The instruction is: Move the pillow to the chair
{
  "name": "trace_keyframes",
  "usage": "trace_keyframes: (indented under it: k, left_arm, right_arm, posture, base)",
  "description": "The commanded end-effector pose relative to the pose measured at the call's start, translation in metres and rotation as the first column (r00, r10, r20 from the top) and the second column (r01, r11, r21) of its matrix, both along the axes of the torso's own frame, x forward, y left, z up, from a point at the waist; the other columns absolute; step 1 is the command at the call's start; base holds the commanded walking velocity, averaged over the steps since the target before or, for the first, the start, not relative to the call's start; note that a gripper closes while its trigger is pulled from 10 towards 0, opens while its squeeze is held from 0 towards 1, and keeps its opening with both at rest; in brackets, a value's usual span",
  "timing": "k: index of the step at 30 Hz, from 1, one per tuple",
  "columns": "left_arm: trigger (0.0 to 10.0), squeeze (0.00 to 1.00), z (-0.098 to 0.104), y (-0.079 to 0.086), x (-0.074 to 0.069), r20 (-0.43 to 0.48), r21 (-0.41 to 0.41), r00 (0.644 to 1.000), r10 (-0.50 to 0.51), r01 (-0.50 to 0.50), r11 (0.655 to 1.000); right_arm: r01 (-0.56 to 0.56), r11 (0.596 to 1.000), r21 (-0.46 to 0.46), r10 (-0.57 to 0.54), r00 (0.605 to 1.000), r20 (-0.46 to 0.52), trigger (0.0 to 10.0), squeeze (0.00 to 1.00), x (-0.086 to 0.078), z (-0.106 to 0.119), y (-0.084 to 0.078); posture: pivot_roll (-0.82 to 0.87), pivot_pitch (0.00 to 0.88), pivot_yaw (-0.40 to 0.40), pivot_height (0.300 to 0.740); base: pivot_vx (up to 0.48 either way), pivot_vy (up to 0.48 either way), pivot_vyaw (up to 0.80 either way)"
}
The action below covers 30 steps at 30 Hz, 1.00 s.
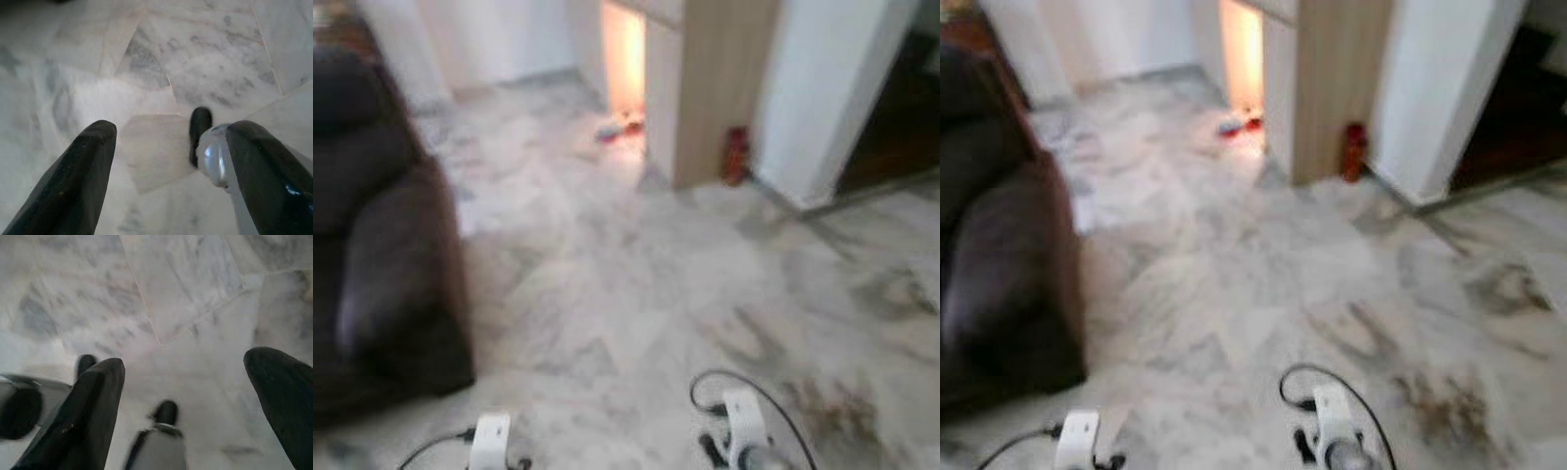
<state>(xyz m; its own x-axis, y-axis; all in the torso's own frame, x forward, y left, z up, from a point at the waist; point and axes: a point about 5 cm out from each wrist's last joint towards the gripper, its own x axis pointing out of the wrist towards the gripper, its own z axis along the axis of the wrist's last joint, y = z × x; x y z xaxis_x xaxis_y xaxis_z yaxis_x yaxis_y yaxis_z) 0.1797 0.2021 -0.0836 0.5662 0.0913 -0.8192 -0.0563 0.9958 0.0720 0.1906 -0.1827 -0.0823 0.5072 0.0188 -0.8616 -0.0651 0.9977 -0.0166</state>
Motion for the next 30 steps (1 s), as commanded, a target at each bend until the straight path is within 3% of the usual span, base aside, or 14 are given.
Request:
trace_keyframes:
  k: [1,25,30]
  left_arm:
    - [10.0,0.0,0.0003,0.0046,-0.0007,-0.007,0.007,1.0,-0.003,0.003,1.0]
    - [10.0,0.0,0.0005,0.0027,0.0004,-0.005,0.012,1.0,-0.003,0.003,1.0]
    - [10.0,0.0,0.0005,0.0028,0.0006,-0.009,0.017,1.0,-0.018,0.018,1.0]
  right_arm:
    - [-0.016,1.0,0.017,0.016,1.0,0.02,10.0,0.0,0.008,0.0031,0.0096]
    - [-0.063,0.998,-0.013,0.063,0.998,0.016,10.0,0.0,0.0095,0.0042,0.0064]
    - [-0.05,0.999,0.018,0.05,0.999,0.011,10.0,0.0,0.0086,0.0037,0.0078]
  posture:
    - [0.01,0.0,0.011,0.74]
    - [0.01,0.0,0.0,0.74]
    - [0.01,0.0,0.0,0.74]
  base:
    - [0.0,0.0,0.8]
    - [0.0,0.0,0.8]
    - [0.0,0.0,0.73]
